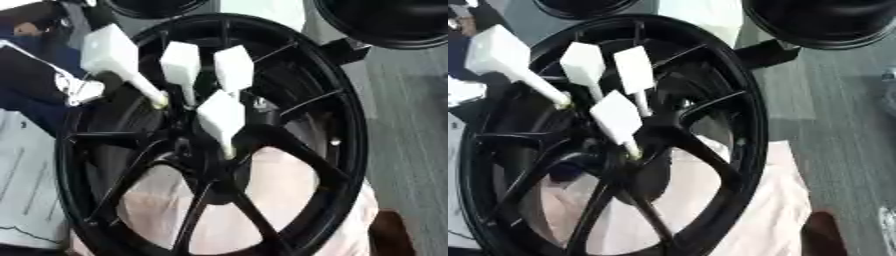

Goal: Pull the pin out of the wheel hub.

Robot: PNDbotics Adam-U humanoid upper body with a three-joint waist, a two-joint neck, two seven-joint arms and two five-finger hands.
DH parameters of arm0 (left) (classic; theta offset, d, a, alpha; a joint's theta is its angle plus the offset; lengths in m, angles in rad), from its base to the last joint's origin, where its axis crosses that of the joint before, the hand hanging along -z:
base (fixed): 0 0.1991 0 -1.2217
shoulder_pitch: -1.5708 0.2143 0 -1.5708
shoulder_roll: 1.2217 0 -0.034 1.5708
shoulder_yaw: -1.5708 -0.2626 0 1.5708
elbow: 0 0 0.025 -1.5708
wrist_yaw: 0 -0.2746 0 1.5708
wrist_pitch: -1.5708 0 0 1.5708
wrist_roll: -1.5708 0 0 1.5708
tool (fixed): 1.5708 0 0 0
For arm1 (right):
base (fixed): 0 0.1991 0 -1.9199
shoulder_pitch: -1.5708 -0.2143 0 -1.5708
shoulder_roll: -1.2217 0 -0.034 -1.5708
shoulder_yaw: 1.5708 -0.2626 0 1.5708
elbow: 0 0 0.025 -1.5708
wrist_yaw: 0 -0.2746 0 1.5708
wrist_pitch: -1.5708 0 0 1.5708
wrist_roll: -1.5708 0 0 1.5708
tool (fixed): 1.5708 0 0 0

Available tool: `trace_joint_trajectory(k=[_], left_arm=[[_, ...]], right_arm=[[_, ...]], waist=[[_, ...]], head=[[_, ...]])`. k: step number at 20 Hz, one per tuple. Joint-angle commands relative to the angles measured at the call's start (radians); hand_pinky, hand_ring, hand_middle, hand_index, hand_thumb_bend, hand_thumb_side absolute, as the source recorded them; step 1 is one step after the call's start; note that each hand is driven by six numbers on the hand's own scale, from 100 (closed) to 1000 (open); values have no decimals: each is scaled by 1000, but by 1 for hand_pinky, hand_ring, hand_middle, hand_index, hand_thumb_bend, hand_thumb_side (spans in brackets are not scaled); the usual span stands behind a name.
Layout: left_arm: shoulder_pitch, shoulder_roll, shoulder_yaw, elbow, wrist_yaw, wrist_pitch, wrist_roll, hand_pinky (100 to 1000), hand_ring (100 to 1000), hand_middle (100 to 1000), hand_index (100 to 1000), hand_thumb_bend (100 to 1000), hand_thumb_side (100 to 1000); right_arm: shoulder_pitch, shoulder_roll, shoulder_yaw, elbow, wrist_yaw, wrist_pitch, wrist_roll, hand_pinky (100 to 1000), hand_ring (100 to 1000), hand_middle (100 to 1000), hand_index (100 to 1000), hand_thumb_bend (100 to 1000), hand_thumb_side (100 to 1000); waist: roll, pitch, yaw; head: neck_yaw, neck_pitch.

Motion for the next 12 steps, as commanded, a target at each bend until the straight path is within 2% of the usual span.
trace_joint_trajectory(k=[1,5,12], left_arm=[[36,54,93,-8,30,5,48,219,214,230,364,100,154],[132,47,191,13,-3,58,108,217,202,218,358,100,180],[280,0,378,190,-105,173,223,231,212,225,373,100,217]], right_arm=[[5,-31,-17,-22,9,0,-12,699,770,561,636,100,779],[21,-34,-44,-27,16,-1,-33,699,770,561,636,100,768],[46,-49,-84,-40,29,1,-72,699,769,561,637,100,740]], waist=[[-4,-34,11],[-14,-38,42],[-35,-50,63]], head=[[-19,7],[-53,14],[-94,32]])
